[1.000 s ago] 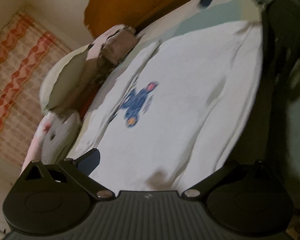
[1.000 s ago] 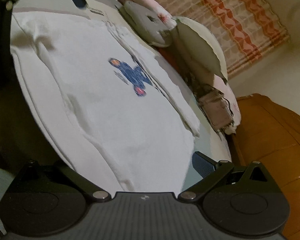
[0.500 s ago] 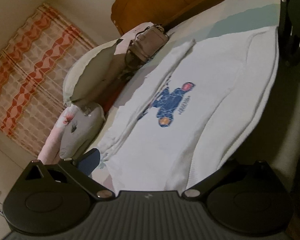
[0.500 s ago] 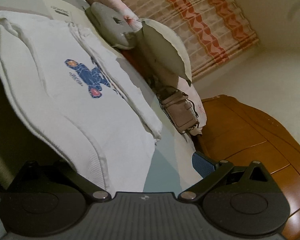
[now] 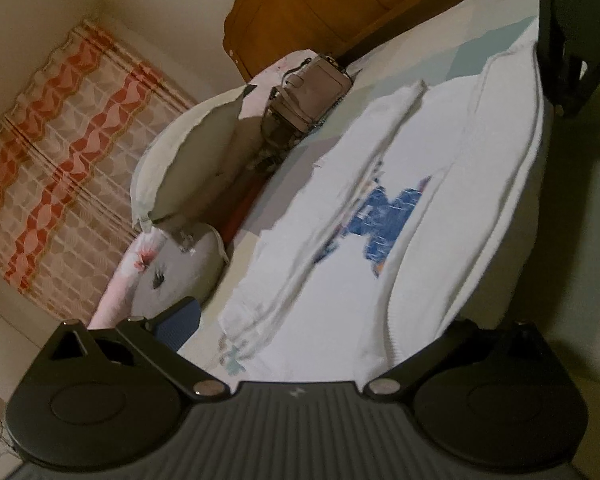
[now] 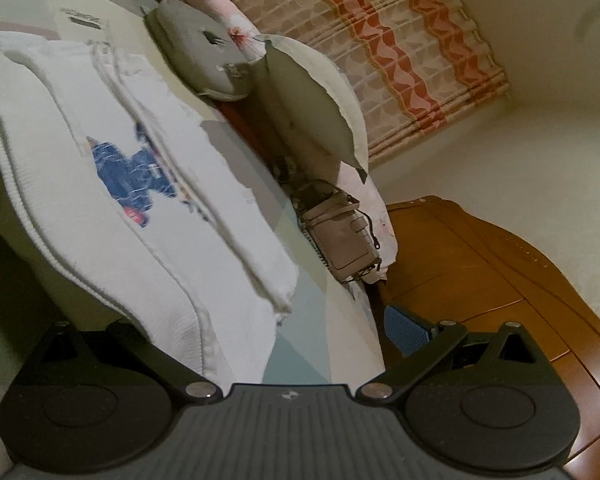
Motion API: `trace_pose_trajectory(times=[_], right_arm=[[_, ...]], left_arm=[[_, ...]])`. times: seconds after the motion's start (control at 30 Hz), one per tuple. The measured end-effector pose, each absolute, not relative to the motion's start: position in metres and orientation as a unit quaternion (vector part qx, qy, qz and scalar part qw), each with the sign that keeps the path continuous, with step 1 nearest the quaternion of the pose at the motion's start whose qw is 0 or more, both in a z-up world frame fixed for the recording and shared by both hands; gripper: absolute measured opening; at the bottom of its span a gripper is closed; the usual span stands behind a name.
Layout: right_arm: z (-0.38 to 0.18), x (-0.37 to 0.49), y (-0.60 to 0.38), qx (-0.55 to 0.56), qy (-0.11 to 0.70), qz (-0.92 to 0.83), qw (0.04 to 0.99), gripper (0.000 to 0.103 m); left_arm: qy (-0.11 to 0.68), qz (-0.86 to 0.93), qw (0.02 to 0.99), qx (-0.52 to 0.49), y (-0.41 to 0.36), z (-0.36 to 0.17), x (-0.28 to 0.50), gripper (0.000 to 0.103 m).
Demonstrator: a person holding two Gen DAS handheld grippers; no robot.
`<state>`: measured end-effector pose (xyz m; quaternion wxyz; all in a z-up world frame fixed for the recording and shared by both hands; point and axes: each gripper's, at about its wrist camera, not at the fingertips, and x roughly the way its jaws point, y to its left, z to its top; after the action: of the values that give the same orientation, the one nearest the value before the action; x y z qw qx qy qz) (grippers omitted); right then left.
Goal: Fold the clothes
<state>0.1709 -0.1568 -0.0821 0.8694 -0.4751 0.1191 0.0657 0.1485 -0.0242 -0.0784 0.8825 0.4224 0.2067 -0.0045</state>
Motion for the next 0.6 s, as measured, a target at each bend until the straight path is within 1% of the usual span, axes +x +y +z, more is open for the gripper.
trace_pose_trajectory(times=[0.6], right_arm=[[-0.079,0.29,-0.129,-0.454,0.122,0.033,0.882,0.103]], left_arm=[[0.207,-0.009,0.886,0.414,0.015,-0.071,0.256,0.103]])
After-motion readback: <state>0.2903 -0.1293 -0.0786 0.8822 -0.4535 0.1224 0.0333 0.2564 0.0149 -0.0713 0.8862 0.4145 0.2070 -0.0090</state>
